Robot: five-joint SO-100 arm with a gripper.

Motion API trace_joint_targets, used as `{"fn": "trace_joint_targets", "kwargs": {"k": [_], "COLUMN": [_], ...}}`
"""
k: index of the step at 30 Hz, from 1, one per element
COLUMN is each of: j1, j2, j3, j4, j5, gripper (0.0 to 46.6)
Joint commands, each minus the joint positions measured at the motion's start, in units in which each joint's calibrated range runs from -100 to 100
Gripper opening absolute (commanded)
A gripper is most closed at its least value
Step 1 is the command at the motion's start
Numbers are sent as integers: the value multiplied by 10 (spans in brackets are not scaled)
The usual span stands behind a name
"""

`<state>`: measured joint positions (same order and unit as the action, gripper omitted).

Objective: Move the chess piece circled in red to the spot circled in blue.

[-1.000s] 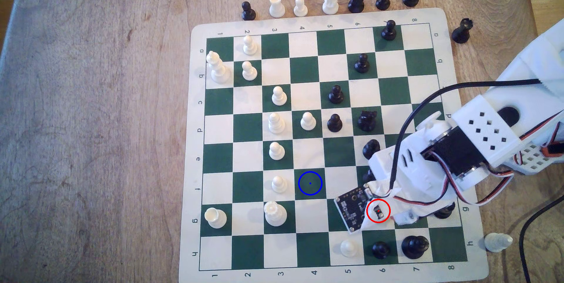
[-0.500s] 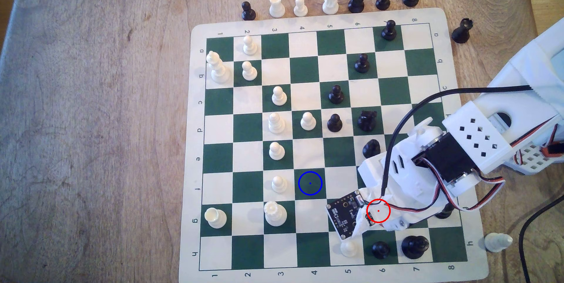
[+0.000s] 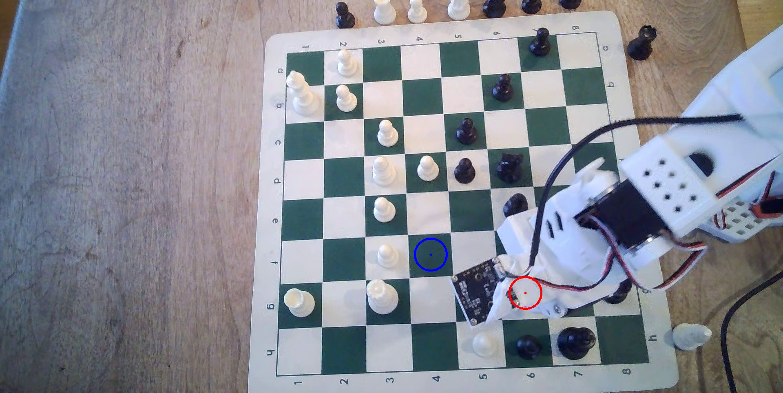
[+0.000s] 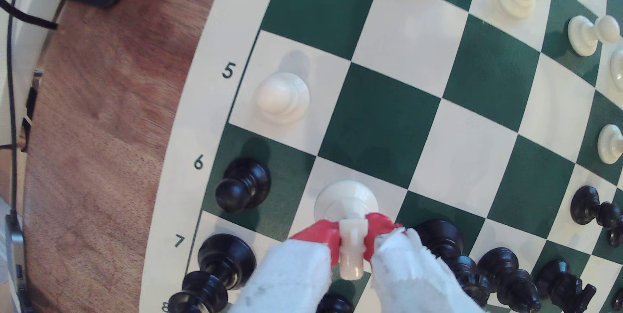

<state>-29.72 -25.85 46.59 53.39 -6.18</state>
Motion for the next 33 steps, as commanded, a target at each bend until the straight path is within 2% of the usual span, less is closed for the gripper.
{"fn": "trace_joint_targets", "kwargs": {"k": [1, 6, 13, 26, 33], "j1": [18, 40, 92, 147, 144], "j2": [-62, -28, 108, 254, 268], "j3": [-100, -169, -276, -337, -339], "j4": [44, 53, 26, -2, -12], "j5": [-4, -4, 0, 14, 14], "gripper": [2, 2, 2, 2, 2]}}
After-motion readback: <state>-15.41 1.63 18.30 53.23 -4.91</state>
